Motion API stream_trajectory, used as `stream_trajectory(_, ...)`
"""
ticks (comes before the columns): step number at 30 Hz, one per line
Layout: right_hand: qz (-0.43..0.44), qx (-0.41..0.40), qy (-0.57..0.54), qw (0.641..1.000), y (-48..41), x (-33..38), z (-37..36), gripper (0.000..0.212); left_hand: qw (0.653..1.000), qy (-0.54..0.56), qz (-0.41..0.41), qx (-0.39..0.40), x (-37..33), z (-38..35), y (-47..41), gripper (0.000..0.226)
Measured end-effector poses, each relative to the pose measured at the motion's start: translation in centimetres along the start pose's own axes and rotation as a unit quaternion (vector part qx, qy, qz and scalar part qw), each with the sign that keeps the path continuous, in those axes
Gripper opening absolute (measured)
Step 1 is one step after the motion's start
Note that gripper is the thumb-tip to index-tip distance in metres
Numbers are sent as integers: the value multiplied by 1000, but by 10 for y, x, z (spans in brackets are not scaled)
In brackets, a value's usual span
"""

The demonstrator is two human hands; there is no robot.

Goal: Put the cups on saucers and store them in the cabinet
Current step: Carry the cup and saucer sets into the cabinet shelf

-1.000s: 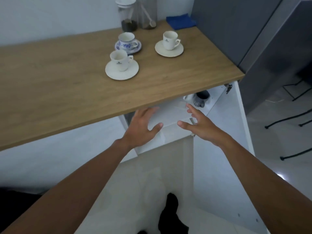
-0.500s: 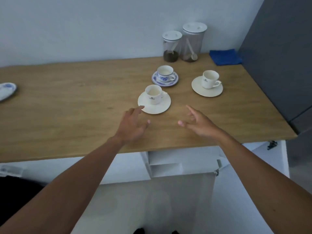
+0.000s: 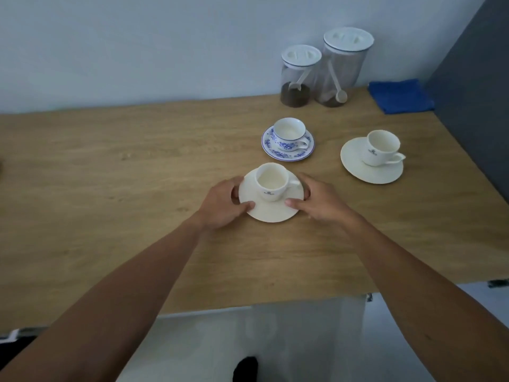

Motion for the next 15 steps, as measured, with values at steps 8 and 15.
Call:
stream_trajectory(8, -77, -38, -74, 994, -2, -13, -3, 75, 996, 35, 48, 73, 10, -17, -14, 90)
stream_trajectory(15, -150, -31, -174, 973, 34, -35, 11, 84, 972, 179, 83, 128, -16, -28, 10, 85)
Point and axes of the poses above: each hand's wrist, its own y-axis away from the middle knuckle, its own z-axis out of the back of the hand, x = y × z, the point moved 10 cm from there along -y, towards the middle knuckle, and after that the axes turned 15 degrees about -x, right-handed, at the moved point
